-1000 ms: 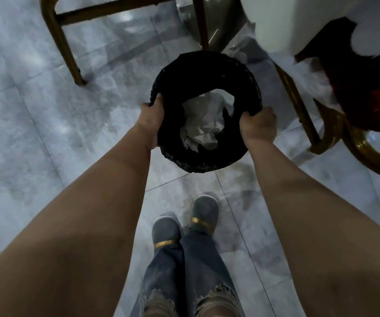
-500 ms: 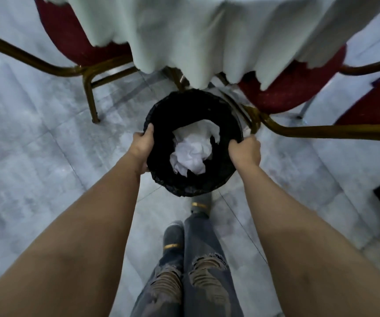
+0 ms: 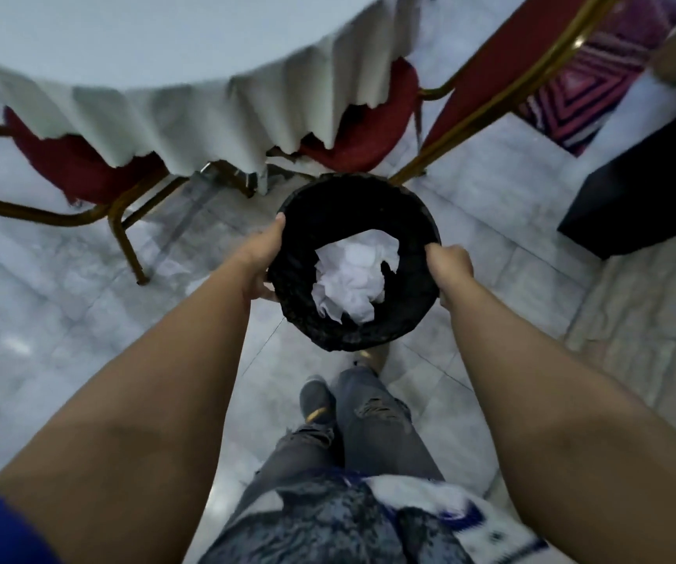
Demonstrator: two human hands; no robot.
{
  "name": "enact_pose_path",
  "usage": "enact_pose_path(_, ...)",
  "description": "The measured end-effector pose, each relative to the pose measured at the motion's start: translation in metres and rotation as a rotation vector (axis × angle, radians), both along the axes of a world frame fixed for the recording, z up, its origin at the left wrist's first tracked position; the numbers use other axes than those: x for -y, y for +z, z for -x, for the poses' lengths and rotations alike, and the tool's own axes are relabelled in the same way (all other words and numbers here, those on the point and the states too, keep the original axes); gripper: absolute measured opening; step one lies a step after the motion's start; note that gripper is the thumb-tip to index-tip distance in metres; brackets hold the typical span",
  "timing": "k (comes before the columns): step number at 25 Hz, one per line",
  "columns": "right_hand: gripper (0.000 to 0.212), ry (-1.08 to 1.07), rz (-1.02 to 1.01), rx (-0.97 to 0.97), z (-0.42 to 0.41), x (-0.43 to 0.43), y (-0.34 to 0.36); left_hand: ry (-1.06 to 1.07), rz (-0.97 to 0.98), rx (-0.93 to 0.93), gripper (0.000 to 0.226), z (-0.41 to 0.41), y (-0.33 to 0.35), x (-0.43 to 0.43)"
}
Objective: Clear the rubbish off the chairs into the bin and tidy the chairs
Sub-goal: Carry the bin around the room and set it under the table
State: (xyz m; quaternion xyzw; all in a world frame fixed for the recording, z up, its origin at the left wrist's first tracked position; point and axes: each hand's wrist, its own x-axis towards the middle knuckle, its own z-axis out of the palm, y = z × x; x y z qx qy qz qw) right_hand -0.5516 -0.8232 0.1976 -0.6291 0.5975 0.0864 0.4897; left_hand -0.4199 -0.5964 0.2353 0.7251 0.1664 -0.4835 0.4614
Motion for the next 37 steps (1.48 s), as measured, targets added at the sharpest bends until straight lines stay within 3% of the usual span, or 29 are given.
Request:
enact_pose_path(11, 0.044, -0.314, -0.065, 0.091, 0.136, 0.163, 0.036, -0.314, 0.053, -0.018, 0.073, 0.074, 0.044, 0.206)
enact_pose_path(20, 0.032, -0.388, -0.035, 0.134, 0.199, 0.353, 0.060, -0.402, 0.108, -0.047, 0.073, 0.119, 0.060, 0.416)
enact_pose_path(29, 0.040, -0.299, 0.020, 0.078, 0.134, 0.526, 0.039, -0.314, 0.074, -0.034, 0.066, 0.070, 0.065, 0.576)
enact_pose_path(37, 0.049, -0.225, 0.029, 0.036, -0.017, 0.687, 0.036, -0.193, 0.048, -0.114, 0.066, -0.056, 0.092, 0.741)
